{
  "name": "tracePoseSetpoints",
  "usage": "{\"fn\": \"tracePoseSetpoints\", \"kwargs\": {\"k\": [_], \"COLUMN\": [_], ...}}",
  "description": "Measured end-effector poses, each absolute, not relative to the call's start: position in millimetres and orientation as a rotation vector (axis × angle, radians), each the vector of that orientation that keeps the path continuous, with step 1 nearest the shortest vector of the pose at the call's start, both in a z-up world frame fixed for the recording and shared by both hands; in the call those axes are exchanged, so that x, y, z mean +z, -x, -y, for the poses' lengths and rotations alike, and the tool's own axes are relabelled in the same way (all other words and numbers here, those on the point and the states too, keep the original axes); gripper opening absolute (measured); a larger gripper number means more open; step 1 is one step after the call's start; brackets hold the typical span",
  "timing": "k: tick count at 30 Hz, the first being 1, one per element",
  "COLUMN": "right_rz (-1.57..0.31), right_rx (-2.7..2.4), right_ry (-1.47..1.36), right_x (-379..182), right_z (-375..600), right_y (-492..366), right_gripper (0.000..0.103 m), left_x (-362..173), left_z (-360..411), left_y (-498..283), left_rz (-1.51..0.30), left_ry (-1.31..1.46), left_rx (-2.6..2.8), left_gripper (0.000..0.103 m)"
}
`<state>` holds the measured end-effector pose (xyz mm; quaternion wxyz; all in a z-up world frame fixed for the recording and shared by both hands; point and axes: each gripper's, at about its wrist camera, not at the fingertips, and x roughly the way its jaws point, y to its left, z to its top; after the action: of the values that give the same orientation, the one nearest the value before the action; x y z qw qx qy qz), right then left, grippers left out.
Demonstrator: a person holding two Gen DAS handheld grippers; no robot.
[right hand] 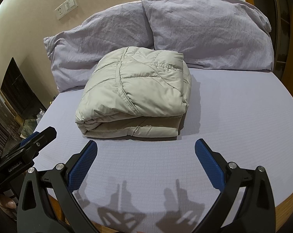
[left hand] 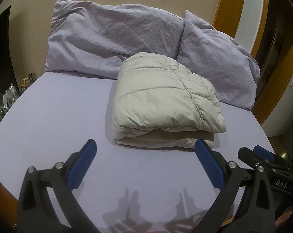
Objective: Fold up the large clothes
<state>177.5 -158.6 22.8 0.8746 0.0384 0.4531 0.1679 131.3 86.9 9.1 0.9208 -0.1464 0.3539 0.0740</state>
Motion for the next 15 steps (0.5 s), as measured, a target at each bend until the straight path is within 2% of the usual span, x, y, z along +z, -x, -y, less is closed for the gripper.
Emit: {"fn": "tracePoseSetpoints", "kwargs": {"k": [15], "right_rz": [-0.947], "right_rx": [0.350], "right_ry": [-0.083], "right_x": [20.8], "right_z": [158.7], "right_y": [-178.3], "right_gripper": [0.102], "left_x": [8.8], "left_z": [-86.6], "left_y": [-132.0], "left_rz": [-0.728], "left_ry": [0.302], "left_rx": [0.153], "left_gripper": [0.101]}}
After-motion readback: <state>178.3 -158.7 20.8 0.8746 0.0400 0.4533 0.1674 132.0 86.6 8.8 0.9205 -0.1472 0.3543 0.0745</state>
